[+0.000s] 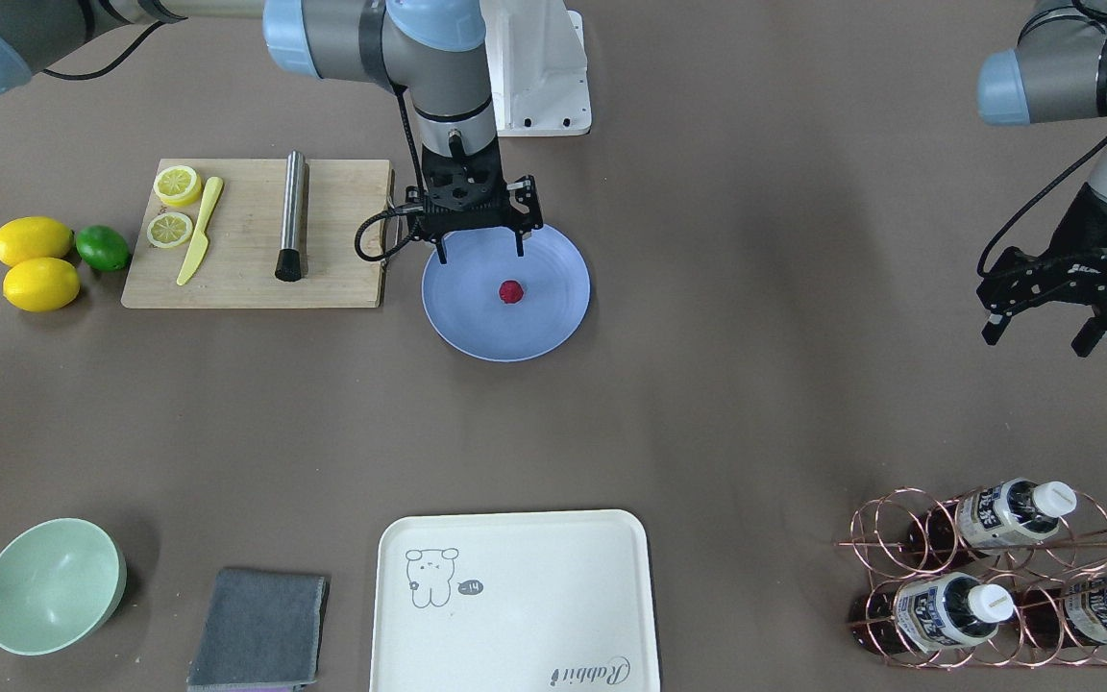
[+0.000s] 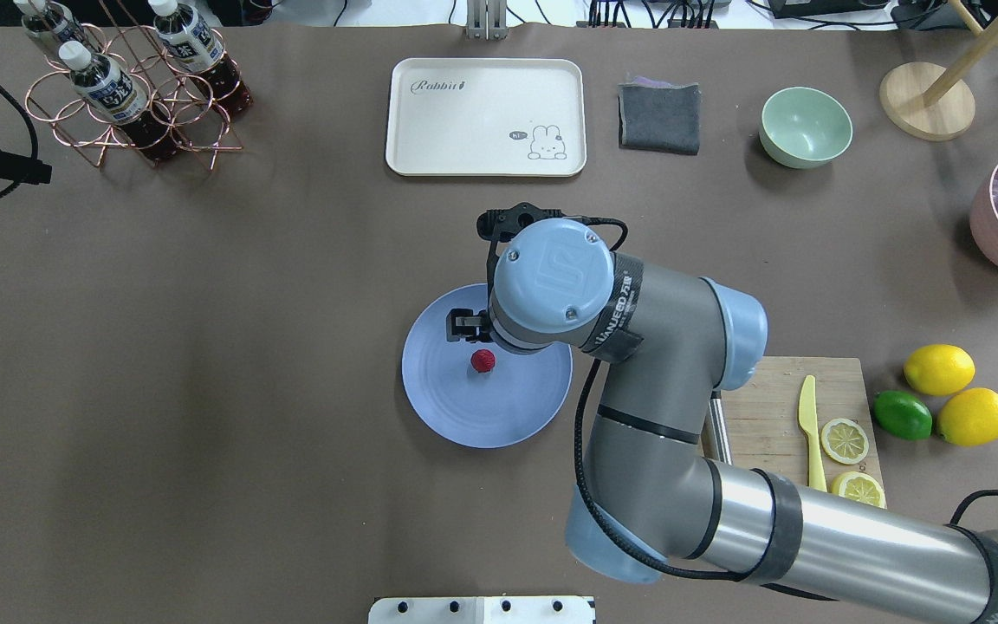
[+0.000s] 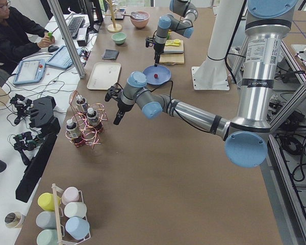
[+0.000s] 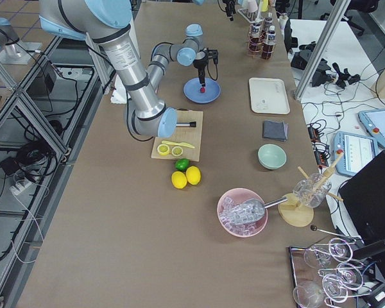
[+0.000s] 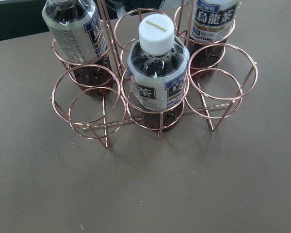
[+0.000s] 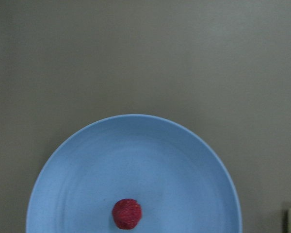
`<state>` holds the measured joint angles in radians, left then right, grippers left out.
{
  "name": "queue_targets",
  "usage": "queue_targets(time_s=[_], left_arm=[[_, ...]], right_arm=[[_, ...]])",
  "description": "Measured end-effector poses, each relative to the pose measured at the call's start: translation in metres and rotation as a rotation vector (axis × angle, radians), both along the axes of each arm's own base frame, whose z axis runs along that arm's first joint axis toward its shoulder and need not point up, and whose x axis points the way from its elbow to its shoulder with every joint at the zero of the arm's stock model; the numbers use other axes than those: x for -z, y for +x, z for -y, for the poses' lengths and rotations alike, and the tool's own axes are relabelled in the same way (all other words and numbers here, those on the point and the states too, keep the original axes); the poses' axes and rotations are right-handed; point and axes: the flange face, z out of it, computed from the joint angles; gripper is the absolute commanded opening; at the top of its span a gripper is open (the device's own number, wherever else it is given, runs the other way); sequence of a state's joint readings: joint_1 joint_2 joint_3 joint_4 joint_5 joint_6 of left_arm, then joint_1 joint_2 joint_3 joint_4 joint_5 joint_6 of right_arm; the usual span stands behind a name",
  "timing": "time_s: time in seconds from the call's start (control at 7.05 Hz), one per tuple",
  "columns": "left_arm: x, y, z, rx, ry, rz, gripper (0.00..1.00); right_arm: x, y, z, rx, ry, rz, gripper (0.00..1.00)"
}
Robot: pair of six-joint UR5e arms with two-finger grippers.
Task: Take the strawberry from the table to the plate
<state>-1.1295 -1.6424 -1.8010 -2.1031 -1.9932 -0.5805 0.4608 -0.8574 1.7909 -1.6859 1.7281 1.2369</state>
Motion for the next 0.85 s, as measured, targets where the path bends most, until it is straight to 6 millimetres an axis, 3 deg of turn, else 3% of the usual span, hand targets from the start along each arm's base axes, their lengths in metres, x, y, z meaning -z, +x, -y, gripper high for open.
queue_targets(time_s=[0.14,0.28,0.57,0.85], left_arm=[[-0.005,-0.012,0.002,-0.012,0.015,0.016,0.98],[-0.012,-0.026,0.004,-0.026,0.011,0.017,0.98],[-0.035,-0.063,0.001,-0.024,-0.03,0.007,0.98],[-0.057,-0.101,-0.003,-0.043,-0.015,0.065,0.98]], right_arm=[[-0.009,0.035,0.018,0.003,-0.036,-0.046,1.0],[-0.034,0.081,0.046,0.03,-0.045,-0.093,1.0],[-0.121,0.198,0.11,0.129,-0.022,-0.175,1.0],[-0.234,0.332,0.15,0.236,-0.01,-0.249,1.0]])
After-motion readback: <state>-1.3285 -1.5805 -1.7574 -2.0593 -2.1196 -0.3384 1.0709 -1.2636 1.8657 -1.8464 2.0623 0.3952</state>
